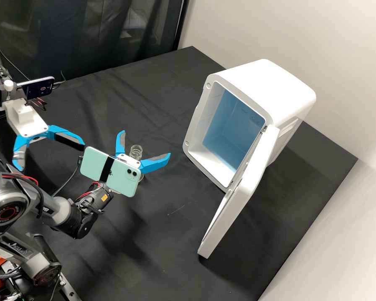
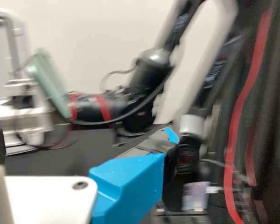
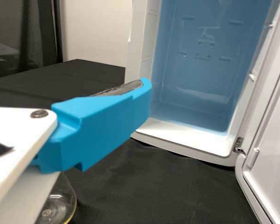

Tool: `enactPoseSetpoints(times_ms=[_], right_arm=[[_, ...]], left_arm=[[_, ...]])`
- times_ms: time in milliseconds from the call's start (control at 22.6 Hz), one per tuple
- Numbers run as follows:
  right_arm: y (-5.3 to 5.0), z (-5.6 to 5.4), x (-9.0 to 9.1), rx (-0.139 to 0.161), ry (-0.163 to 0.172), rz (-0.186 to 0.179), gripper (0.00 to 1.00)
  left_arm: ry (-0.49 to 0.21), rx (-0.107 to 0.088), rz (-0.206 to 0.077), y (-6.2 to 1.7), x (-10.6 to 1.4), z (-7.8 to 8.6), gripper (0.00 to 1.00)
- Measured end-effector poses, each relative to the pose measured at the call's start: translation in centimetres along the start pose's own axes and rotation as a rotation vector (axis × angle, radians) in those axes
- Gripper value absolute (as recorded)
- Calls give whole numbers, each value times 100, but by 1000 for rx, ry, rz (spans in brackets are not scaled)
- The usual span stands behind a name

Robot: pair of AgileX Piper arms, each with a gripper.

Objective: Place the flask in the incubator

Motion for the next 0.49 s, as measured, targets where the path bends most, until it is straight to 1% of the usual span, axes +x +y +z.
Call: enactPoseSetpoints(times_ms=[44, 133, 221, 265, 309, 398, 442, 486], right_arm=[[-1, -1, 0, 0, 0, 0, 100], [-5, -7, 2, 4, 2, 0, 100], [-12, -14, 4, 4, 6, -3, 100], [-15, -18, 5, 5, 7, -4, 100], [-15, -19, 5, 7, 6, -3, 100], [-18, -24, 7, 10, 7, -3, 100], [-18, -24, 7, 10, 7, -3, 100], [-18, -24, 7, 10, 7, -3, 100]], left_arm=[[30, 2, -11, -10, 0, -27, 100], [124, 5, -37, -35, 1, -135, 100], [181, 11, -53, -51, 0, -220, 100], [212, 21, -58, -62, -12, -275, 100], [242, 19, -66, -72, -23, -328, 100], [276, 26, -78, -92, -43, -398, 100], [301, 36, -89, -97, -50, -433, 100], [317, 47, -105, -109, -59, -465, 100]])
